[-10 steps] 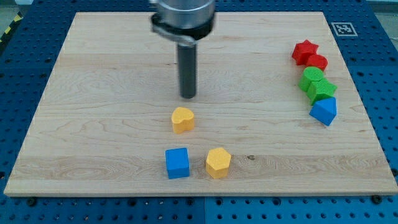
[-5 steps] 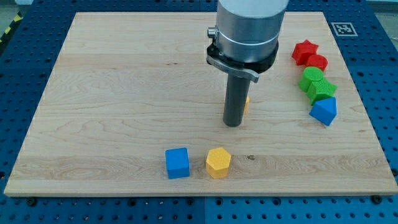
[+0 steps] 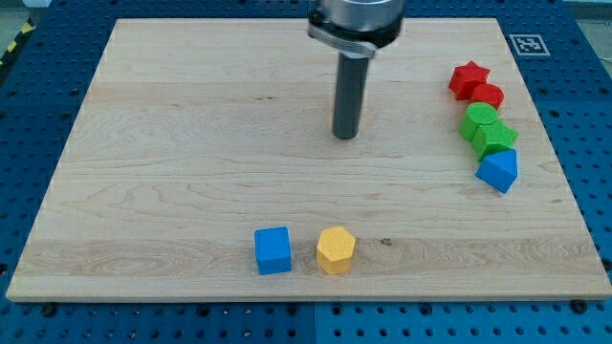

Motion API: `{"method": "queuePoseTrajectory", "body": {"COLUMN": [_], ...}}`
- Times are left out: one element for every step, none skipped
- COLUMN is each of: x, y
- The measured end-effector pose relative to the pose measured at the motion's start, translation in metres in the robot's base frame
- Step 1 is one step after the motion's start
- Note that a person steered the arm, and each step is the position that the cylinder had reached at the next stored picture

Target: Place yellow heart to the top of red star

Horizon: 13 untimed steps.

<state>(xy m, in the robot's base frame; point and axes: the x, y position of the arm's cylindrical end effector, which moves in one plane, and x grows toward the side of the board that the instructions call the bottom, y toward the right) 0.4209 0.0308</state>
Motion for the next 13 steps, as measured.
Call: {"method": "queuePoseTrajectory", "body": {"x": [-0.045,-0.090,-0.080,-0.047,-0.037,-0.062,-0.088,-0.076,-0.081,-0.114,-0.120,-0.115,-0.114], "y": [-0.005,-0.003,-0.005,-0.004,0.024,0.051,0.053,0.019,-0.042,-0.042,0.024,0.107,0.139]}}
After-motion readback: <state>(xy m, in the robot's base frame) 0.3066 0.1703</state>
